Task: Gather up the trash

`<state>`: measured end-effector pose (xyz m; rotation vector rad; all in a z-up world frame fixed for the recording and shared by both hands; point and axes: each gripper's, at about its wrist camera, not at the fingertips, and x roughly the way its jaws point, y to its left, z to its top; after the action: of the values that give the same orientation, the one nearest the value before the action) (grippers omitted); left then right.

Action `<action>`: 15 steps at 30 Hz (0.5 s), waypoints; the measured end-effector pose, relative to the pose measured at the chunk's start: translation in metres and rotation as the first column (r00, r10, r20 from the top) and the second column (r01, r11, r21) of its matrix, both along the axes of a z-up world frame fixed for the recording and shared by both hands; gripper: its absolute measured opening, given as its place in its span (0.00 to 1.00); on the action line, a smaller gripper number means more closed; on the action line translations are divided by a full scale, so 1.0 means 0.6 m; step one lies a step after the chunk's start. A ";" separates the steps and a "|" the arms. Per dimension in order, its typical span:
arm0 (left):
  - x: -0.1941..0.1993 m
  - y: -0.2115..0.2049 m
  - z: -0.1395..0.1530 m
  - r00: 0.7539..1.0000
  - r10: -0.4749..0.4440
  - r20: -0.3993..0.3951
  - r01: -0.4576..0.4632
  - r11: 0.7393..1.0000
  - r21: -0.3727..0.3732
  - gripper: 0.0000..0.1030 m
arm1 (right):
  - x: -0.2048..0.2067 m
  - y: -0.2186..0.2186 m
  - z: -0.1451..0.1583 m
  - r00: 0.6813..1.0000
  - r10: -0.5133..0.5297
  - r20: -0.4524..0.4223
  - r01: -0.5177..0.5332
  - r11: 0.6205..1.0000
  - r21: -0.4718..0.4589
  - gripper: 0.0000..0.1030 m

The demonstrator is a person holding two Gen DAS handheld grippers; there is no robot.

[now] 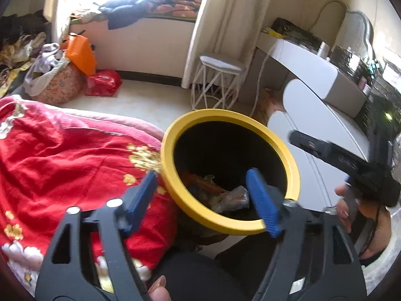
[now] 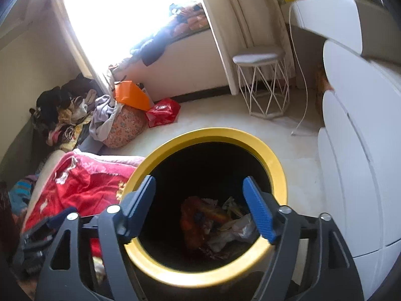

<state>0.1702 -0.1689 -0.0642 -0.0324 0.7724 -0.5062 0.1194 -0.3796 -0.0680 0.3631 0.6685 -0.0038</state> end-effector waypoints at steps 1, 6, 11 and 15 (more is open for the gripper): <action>-0.003 0.007 0.003 1.000 0.010 0.004 -0.010 1.000 -0.006 0.78 | -0.013 0.006 0.006 1.000 0.003 0.020 -0.003 1.000 -0.017 0.78; -0.030 0.050 0.023 0.996 0.071 0.047 -0.070 0.997 -0.021 0.90 | -0.070 0.039 0.032 0.992 0.013 0.129 0.001 0.994 -0.107 0.94; -0.061 0.089 0.039 0.989 0.122 0.089 -0.120 0.993 -0.021 0.90 | -0.103 0.074 0.056 0.978 0.043 0.204 -0.007 0.985 -0.174 0.94; -0.088 0.118 0.050 0.979 0.162 0.121 -0.160 0.987 -0.026 0.90 | -0.135 0.097 0.067 0.967 0.053 0.250 -0.002 0.980 -0.200 0.94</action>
<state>0.1175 -0.0983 -0.0343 -0.0777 0.6386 -0.3566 0.0383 -0.3212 -0.0277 0.1575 0.4141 0.0025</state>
